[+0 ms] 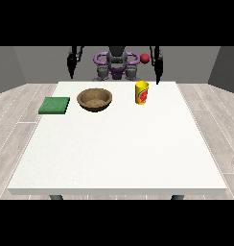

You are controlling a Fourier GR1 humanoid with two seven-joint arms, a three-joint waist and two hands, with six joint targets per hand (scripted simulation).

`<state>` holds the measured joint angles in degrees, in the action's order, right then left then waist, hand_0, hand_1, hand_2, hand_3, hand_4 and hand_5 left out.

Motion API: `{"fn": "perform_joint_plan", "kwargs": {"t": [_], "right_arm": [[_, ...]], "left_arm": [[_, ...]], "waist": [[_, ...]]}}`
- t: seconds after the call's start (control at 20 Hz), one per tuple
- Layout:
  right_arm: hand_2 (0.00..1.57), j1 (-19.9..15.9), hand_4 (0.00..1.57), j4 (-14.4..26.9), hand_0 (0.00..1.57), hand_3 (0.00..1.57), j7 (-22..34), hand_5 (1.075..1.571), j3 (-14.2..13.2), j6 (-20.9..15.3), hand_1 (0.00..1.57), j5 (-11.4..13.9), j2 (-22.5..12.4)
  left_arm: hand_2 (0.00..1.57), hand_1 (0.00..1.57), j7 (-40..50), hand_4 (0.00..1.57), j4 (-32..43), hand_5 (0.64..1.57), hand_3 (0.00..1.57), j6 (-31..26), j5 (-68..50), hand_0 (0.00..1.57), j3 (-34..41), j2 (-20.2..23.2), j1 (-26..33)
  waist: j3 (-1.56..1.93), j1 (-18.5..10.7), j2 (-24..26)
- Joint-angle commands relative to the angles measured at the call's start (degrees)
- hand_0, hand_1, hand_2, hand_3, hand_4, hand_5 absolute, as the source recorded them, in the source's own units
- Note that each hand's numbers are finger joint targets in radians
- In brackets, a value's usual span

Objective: Pick the cup and pour the ball into the bowl, then pick the bowl and place it on the pad

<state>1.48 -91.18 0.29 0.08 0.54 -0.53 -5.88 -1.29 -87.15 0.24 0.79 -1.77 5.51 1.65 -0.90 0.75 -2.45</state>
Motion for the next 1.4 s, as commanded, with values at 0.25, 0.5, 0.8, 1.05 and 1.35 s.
{"fn": "perform_joint_plan", "kwargs": {"t": [0.25,0.5,0.8,1.05,1.35], "right_arm": [[0.00,-0.38,0.87,-6.17,0.00,0.00,5.38,1.533,-1.04,0.46,0.00,-0.70,-2.75],[0.00,6.28,0.86,-11.91,0.00,0.00,21.79,1.532,-1.45,-3.92,0.00,-6.06,1.65],[0.00,2.47,0.77,-22.22,0.00,0.00,25.56,1.544,-4.93,-3.94,0.00,-8.12,-1.32],[0.00,-3.43,0.72,-19.57,0.00,0.00,17.37,1.540,-2.94,-4.84,0.00,-5.62,1.52],[0.00,-7.16,0.70,-14.33,0.00,0.00,9.07,1.545,-4.83,-2.76,0.00,-6.98,1.68]], "left_arm": [[0.00,0.00,5.05,0.66,-6.56,1.566,0.00,-0.18,-1.11,0.00,0.96,1.91,-0.10],[0.00,0.00,24.36,0.63,-18.85,1.564,0.00,3.72,-7.52,0.00,-5.16,-5.35,5.40],[0.00,0.00,30.47,0.57,-28.19,1.559,0.00,8.11,-4.55,0.00,-4.58,-5.30,-2.01],[0.00,0.00,16.57,0.61,-20.57,1.555,0.00,7.41,-2.81,0.00,-3.09,-5.06,-6.82],[0.00,0.00,-0.55,0.57,-11.81,1.520,0.00,6.22,-0.66,0.00,-1.67,-3.76,-8.27]], "waist": [[0.70,-0.62,16.11],[0.94,-2.29,29.75],[0.91,-0.34,18.23],[0.89,0.69,6.38],[0.87,0.52,-4.64]]}}
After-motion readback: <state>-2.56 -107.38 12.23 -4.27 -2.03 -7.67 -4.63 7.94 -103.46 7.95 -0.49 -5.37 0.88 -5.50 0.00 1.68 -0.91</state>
